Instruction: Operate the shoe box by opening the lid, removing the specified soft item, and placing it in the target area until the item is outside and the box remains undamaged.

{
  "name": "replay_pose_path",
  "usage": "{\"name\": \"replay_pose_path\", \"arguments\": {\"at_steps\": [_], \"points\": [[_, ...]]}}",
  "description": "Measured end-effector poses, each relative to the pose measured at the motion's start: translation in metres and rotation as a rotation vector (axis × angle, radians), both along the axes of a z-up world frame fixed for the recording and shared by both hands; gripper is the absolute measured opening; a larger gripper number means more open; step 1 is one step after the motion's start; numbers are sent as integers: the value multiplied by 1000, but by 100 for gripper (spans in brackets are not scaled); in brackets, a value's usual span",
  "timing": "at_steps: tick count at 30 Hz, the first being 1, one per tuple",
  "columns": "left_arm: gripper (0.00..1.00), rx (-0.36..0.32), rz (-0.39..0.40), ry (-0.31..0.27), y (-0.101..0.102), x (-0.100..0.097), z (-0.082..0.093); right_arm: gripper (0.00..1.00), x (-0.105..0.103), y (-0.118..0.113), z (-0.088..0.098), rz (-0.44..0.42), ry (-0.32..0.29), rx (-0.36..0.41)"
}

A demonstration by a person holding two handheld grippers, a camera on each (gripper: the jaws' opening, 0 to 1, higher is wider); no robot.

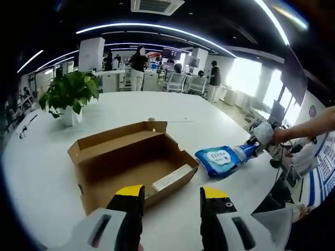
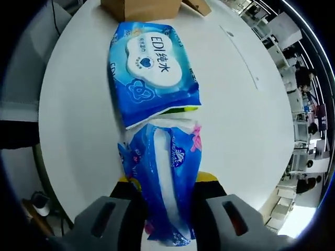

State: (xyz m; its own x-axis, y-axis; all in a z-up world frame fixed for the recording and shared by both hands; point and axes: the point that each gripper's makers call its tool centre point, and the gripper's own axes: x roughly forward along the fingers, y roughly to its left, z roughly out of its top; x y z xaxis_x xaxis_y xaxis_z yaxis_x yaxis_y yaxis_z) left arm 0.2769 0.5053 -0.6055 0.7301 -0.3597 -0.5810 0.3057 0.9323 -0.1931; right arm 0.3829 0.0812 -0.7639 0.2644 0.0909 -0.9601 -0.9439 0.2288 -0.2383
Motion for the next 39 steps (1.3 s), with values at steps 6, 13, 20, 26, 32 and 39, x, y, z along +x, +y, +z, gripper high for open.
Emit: {"name": "replay_pose_path", "arguments": {"at_steps": [6,13,20,26,32,39], "points": [[43,5,8,5,1,-2,-2,32,3,2,-4,25,5,1],[43,1,16,14,2,-3,-6,35,6,2,-10,60,6,-16],[43,6,17,12,3,0,-5,40,7,4,-11,73,11,-7],[43,11,11,6,1,-1,-2,42,4,5,-8,94,15,-9],[43,8,4,3,-2,-2,0,39,5,3,-5,81,13,-8],[43,4,-5,-1,-3,-3,0,38,4,2,-1,54,8,0]]}}
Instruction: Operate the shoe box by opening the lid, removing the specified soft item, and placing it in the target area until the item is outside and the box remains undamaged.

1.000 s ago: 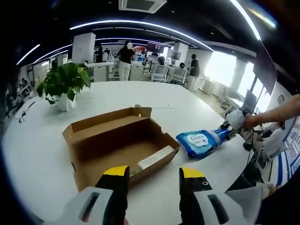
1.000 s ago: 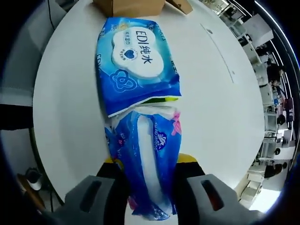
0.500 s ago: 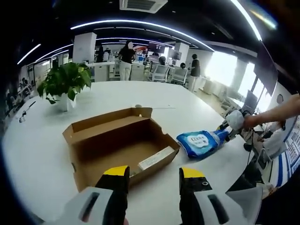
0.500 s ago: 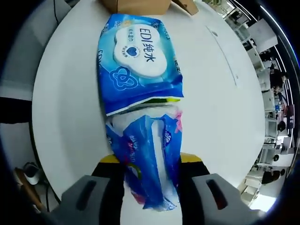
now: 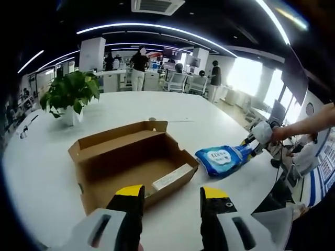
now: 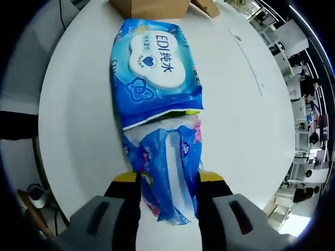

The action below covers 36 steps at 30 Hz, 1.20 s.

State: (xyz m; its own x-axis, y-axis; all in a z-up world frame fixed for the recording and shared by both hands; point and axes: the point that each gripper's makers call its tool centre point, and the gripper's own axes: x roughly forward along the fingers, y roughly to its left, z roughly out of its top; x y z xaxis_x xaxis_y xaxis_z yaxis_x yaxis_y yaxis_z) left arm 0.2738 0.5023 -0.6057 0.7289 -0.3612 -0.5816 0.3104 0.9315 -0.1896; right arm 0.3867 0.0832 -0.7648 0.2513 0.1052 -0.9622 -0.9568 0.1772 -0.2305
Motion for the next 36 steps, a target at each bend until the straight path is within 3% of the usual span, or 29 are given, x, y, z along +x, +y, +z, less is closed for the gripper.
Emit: {"name": "replay_pose_path", "arguments": {"at_steps": [12,20,36], "points": [[43,-14,-14,0,0,-2,-2,36,-7,-6,9,-18,-18,-21],[43,-20,-32,-8,1,-2,0,33,-1,-14,19,-86,-70,-28],[43,-35,-35,-12,13,-5,-2,32,-5,-18,31,-145,-88,-31]]}}
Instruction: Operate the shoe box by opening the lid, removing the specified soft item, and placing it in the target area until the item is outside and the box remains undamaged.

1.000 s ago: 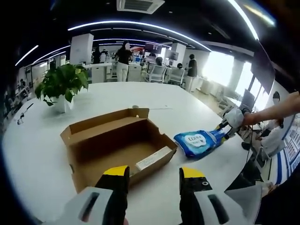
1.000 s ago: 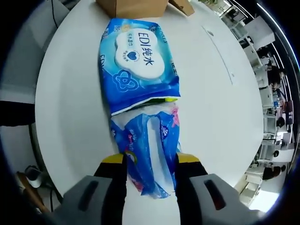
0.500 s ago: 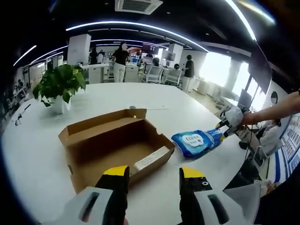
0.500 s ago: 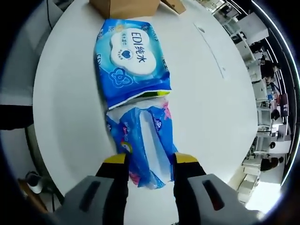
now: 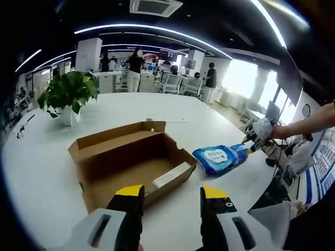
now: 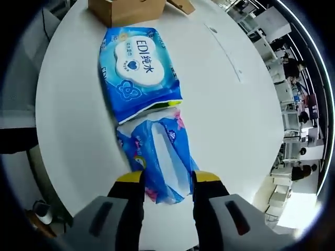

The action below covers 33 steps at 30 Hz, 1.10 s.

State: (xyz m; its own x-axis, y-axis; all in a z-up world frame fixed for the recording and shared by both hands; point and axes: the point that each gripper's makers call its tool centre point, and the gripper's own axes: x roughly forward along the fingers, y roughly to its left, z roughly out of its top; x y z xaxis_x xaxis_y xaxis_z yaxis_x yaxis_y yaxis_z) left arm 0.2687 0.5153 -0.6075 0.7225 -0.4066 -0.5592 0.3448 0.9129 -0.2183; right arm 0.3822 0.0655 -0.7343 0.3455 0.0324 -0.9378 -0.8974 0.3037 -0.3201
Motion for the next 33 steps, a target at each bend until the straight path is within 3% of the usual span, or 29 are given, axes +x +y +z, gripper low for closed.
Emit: {"name": "replay_pose_path", "arguments": {"at_steps": [20,28,33], "points": [[43,-33,-36,-10,8,4,-1,33,-2,2,27,-152,-59,57],[43,-44,-48,-9,11,5,-4,34,-10,6,31,-175,-61,54],[43,-54,-48,-7,11,4,-6,34,-6,11,36,-240,-75,104]]}}
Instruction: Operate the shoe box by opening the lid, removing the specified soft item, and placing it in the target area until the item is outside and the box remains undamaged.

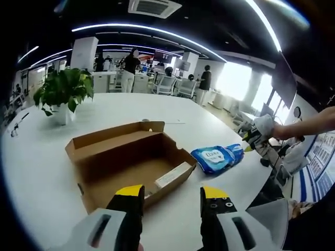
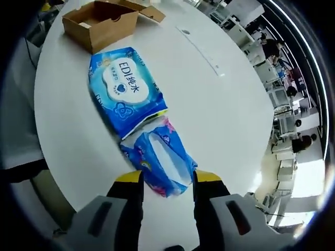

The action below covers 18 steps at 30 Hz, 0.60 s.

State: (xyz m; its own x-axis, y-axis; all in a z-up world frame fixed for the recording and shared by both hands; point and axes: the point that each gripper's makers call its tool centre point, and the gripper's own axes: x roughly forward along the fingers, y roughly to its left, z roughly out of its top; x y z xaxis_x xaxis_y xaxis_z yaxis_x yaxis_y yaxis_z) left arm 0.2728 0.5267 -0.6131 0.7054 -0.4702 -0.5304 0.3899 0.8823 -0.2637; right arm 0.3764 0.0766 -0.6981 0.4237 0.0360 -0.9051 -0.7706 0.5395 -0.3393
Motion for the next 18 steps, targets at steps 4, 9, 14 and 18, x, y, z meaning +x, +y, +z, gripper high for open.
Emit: {"name": "replay_pose_path", "arguments": {"at_steps": [4,9,14,18], "points": [[43,-6,2,1,2,-2,0,34,5,8,6,-55,-13,52],[43,-3,-5,3,4,-5,-4,34,9,22,9,-110,-21,99],[43,-4,1,7,11,-6,-8,35,11,45,8,-153,-16,175],[43,-13,10,10,13,-9,-8,36,17,67,11,-201,-23,260]]}}
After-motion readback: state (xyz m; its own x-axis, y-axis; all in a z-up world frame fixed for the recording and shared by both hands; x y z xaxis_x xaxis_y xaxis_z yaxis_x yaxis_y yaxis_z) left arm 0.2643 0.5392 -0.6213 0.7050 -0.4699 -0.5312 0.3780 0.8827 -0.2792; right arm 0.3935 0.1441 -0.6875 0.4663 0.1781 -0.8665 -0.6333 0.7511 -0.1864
